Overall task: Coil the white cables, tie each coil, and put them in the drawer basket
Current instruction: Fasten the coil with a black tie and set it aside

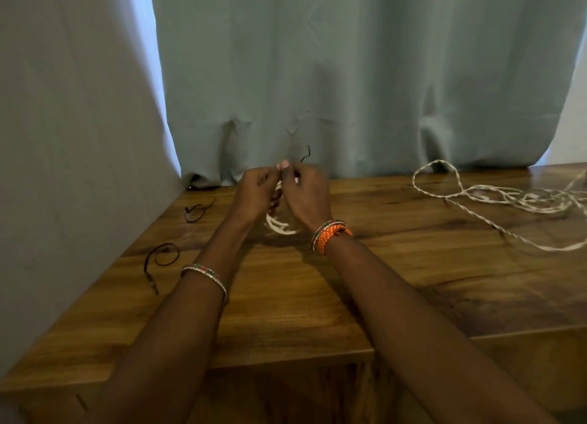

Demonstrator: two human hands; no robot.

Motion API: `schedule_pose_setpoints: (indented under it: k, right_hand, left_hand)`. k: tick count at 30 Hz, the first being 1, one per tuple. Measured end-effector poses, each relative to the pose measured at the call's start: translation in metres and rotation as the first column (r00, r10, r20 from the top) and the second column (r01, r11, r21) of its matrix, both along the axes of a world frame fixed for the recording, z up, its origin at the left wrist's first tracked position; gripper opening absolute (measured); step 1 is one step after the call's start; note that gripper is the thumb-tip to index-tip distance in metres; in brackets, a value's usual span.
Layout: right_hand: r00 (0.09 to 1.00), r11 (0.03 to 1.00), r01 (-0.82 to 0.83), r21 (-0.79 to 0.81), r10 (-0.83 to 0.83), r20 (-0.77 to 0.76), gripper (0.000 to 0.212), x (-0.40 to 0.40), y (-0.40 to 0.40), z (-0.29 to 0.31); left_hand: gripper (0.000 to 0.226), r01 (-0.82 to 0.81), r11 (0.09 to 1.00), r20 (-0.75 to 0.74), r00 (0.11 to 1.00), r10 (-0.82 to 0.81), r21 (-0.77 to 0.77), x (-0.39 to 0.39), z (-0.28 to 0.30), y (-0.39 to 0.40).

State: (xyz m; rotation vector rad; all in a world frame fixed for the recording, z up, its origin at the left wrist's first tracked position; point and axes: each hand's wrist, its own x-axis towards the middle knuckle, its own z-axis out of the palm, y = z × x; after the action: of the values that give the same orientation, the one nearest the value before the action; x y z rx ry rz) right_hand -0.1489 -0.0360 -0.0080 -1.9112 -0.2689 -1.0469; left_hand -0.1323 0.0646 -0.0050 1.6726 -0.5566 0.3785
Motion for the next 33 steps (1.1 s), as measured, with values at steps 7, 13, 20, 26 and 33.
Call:
schedule_pose_setpoints:
  k: [7,13,20,26,33]
  right_hand:
    - [0.982,0.981,0.184,0.061,-0.187,0.038,0.050,0.005,-0.010,0.003]
    - [0.974,0.973,0.226,0.053,-0.227,0.014,0.054,0.007,-0.023,0.000]
    - [0.997,0.973,0.036,0.226,-0.050,0.054,0.022,0.005,-0.033,0.013]
    - [0.991,0.996,-0.035,0.085,0.046,-0.124,0.048,-0.010,-0.033,0.024]
    - [0.962,0.981,-0.157,0.113,0.178,-0.209,0.022,-0.014,-0.005,0.011]
  left_hand:
    - [0.051,0.060,0.991,-0.127,0.989,-0.075,-0.118,-0.004,0.003,-0.019]
    - [0.054,0.044,0.984,-0.060,0.998,-0.034,0.175,-0.013,-0.001,-0.025]
    - [0.048,-0.017,0.999,-0.121,0.993,0.012,-0.047,0.006,-0.011,-0.014]
    - [0.051,-0.216,0.976,-0.115,0.970,0.212,-0.020,0.022,-0.020,0.011]
    - [0.060,-0.368,0.930,-0.073,0.927,0.367,0.006,0.019,-0.019,0.016]
